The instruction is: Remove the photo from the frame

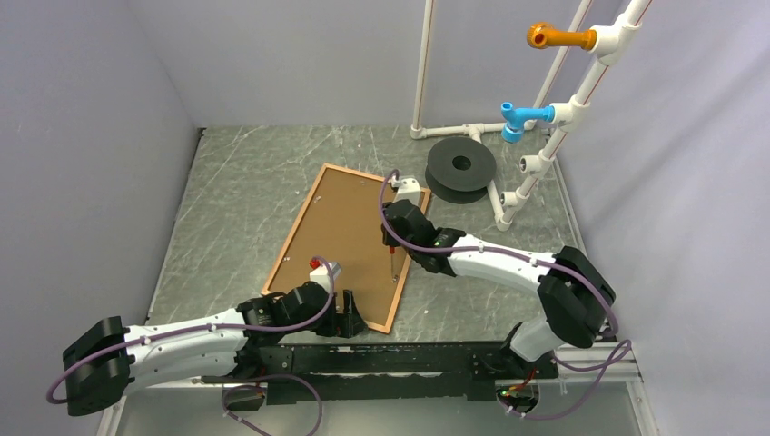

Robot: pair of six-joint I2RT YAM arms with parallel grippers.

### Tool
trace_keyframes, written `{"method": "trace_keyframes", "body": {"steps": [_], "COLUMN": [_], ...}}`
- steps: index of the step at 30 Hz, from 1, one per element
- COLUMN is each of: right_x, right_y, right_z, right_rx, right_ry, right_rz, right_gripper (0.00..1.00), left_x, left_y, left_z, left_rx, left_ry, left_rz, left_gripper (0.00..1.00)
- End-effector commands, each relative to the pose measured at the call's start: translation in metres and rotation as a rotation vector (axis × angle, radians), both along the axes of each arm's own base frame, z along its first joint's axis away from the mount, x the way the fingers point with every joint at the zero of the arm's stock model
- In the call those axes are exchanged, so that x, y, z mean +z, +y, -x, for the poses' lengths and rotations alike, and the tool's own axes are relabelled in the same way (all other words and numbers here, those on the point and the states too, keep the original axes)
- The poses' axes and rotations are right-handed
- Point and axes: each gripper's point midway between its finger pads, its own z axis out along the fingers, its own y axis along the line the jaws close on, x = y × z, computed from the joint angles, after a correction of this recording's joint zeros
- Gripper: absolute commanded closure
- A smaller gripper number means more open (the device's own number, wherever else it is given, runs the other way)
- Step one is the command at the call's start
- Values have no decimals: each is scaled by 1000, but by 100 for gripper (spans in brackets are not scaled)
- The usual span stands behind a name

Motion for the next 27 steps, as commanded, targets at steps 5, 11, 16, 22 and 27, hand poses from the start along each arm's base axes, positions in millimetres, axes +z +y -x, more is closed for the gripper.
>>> {"method": "trace_keyframes", "body": {"steps": [5,11,16,22,27], "right_x": [38,68,90,110,108], "right_y": [22,31,35,39,40], "right_z": [-14,21,55,86,101], "right_rx": [23,140,203,266,300], "right_ry": [-71,50,150,222,275], "right_rz": [-80,-253,-477,-672,-746], "right_gripper": [100,100,100,100,100], "left_x": [22,76,119,133,143], "left_y": [-9,-23,-38,-52,-65], "left_z": [-5,-14,-29,-42,-42], "left_rx": [-17,-37,-32,-26,-66], "left_ry": [-38,-172,-293,-337,-355], "left_rz": [27,215,335,337,376], "left_gripper": [8,7,6,8,21]}}
